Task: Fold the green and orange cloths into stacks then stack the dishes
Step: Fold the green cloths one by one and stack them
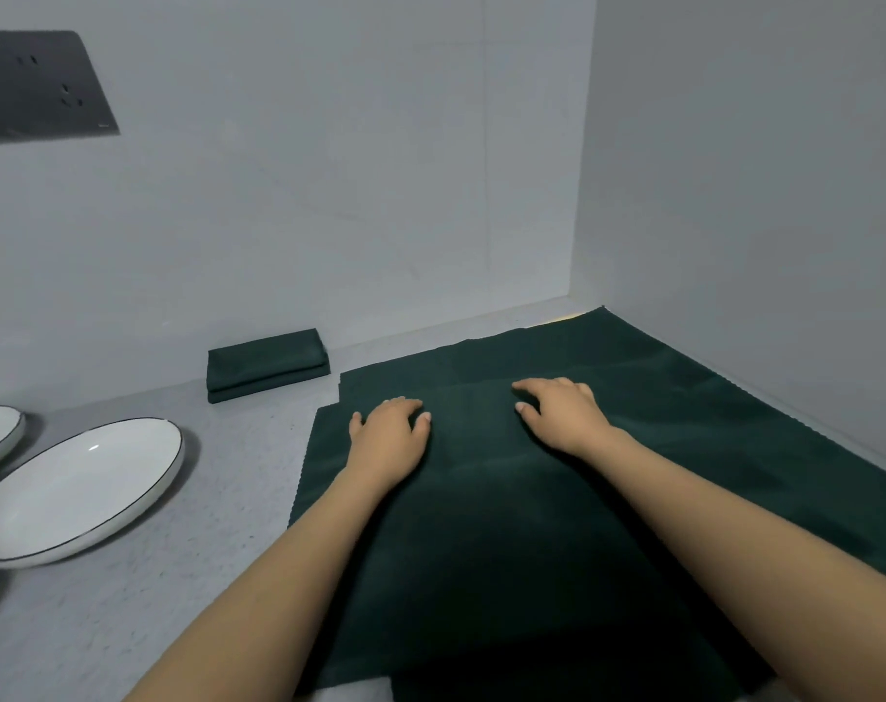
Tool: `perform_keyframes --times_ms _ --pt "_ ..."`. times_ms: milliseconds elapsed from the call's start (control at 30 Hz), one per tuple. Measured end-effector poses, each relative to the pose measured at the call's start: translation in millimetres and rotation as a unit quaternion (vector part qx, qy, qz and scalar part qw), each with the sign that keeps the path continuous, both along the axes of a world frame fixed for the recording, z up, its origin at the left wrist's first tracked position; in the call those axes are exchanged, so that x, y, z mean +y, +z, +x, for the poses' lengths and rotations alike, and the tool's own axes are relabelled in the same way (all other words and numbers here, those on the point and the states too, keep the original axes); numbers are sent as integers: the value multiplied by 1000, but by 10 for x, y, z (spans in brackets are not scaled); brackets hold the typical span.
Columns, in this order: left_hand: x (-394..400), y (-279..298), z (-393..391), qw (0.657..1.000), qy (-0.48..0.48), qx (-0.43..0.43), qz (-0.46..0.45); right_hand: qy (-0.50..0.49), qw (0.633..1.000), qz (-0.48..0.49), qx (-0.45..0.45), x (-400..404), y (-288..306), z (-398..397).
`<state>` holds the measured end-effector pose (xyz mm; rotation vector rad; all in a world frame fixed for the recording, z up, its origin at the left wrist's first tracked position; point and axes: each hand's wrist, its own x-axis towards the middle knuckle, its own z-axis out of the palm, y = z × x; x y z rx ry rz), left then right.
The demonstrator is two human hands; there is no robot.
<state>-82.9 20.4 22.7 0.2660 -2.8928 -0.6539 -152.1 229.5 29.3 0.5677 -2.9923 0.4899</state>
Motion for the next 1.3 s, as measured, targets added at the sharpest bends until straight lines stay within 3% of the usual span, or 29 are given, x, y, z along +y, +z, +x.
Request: perform_keyframes --times_ms 167,434,601,734,834,1068,1302 --pt "-115 -84 -567 1000 -12 19 4 -54 998 -36 6 -17 -156 -564" --pt "-215 -227 -887 996 18 74 -49 -94 991 -49 79 14 -289 -843" --pt "-214 -319 -909 993 33 111 -12 -120 984 -107 74 41 -331 -863" --pt "-238 -274 -856 990 22 115 83 -123 977 -170 33 107 -256 -809" --pt "-249 -181 -714 986 15 97 131 -115 973 -199 22 213 -160 -662" --pt "-299 136 -105 990 -28 112 78 -71 975 -188 96 483 132 -120" --pt "-92 210 923 986 -46 121 105 -31 972 -148 179 800 68 848"
